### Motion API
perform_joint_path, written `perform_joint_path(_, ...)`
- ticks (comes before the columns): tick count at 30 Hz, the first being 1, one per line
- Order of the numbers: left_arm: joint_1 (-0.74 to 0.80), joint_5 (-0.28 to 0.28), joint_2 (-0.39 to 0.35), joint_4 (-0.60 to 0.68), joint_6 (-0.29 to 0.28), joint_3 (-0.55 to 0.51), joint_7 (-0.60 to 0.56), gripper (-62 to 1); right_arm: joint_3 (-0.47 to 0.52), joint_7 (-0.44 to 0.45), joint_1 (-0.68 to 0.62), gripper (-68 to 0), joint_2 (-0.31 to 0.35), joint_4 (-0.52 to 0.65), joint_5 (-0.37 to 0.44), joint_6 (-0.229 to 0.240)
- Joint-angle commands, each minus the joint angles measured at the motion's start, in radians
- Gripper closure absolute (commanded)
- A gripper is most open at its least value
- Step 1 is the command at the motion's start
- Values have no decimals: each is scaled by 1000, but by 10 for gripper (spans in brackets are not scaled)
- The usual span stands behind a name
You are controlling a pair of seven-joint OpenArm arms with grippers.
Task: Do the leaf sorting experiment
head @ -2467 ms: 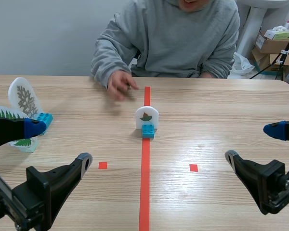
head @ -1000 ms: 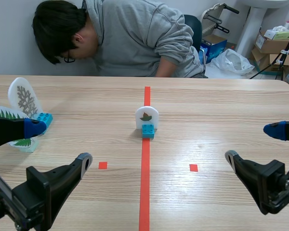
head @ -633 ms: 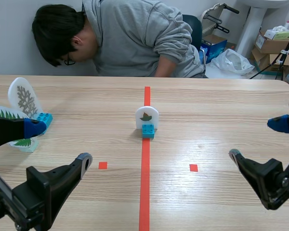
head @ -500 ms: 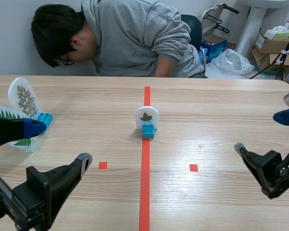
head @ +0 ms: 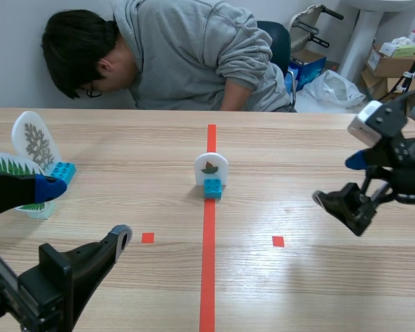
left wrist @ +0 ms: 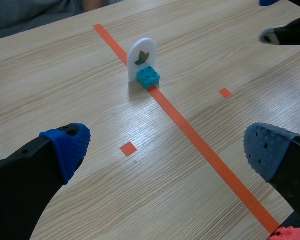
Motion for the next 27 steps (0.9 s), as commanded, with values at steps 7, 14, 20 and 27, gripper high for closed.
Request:
perform_joint_path(7, -5, 4, 9, 1, -2, -5, -6, -623, -230, 60, 314, -547, -93, -211, -29, 5)
perform_joint_path(14, -5, 5, 9, 1, -2, -5, 46, -623, -394, 95, 436, -546, -253, -362, -109, 5)
perform_joint_path(20, -5, 5, 8, 1, -2, -6, 46, -623, -422, 207, 481, -525, -334, -521, -197, -31)
perform_joint_path(27, -5, 4, 8, 1, -2, -6, 46, -623, -423, 249, 516, -525, -350, -580, -213, -45)
